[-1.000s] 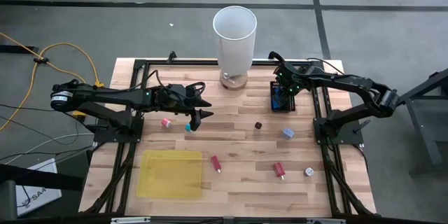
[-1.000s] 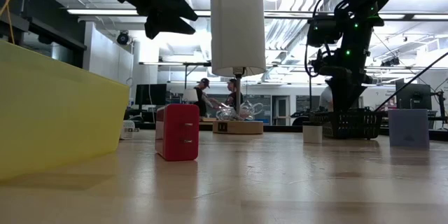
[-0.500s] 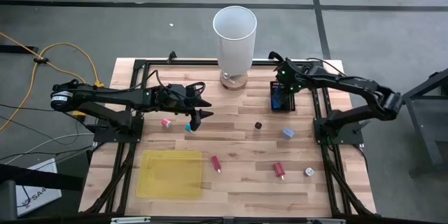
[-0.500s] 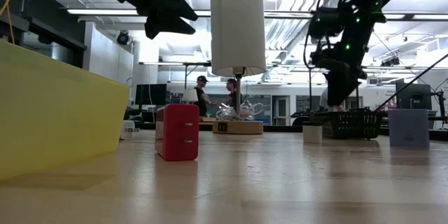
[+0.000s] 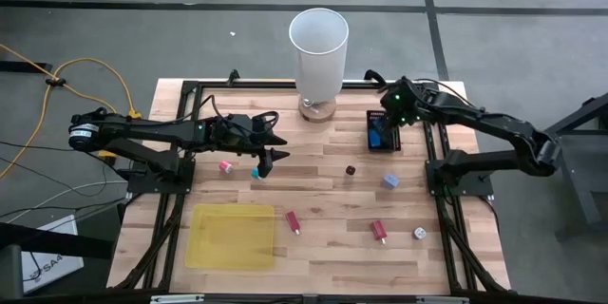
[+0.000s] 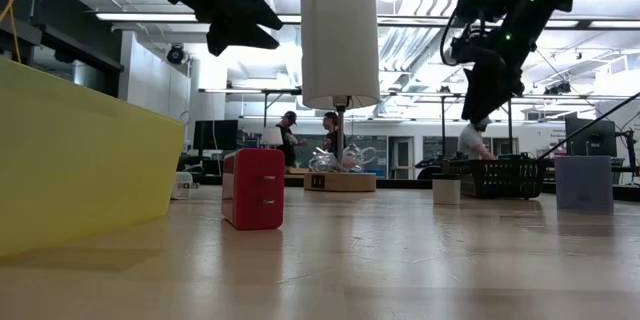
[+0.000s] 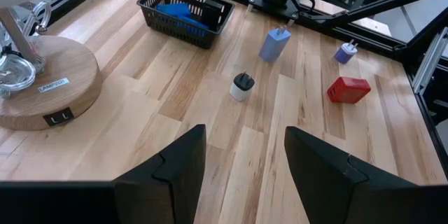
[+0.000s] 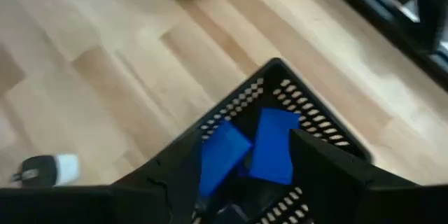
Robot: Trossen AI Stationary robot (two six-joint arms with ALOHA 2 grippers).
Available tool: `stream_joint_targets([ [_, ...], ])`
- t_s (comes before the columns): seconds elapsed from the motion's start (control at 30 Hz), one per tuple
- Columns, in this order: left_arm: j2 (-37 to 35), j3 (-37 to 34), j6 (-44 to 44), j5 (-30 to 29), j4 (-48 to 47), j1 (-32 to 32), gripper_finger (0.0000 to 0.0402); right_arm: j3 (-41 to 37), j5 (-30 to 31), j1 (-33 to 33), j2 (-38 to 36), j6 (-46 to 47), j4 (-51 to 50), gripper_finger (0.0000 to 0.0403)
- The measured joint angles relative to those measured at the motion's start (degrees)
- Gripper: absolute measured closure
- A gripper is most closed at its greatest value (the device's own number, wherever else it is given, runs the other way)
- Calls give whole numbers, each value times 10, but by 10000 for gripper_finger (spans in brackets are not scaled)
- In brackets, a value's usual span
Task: Pick & Place Office items
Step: Put the pink charger adapter into the yellow bin
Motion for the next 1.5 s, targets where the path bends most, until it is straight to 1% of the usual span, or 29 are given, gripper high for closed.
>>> stream_joint_targets([
  [0.13,0,0,0,0,0,0,212,0,-26,13,0,0,20,201],
  [0.43,0,0,0,0,0,0,212,0,-114,45,0,5,118,201],
  [0.63,0,0,0,0,0,0,212,0,-154,74,0,19,153,201],
  [0.73,0,0,0,0,0,0,212,0,-155,97,0,36,172,201],
  [1.13,0,0,0,0,0,0,212,0,-153,223,0,30,264,201],
  [1.5,0,0,0,0,0,0,212,0,-153,313,0,8,305,201],
])
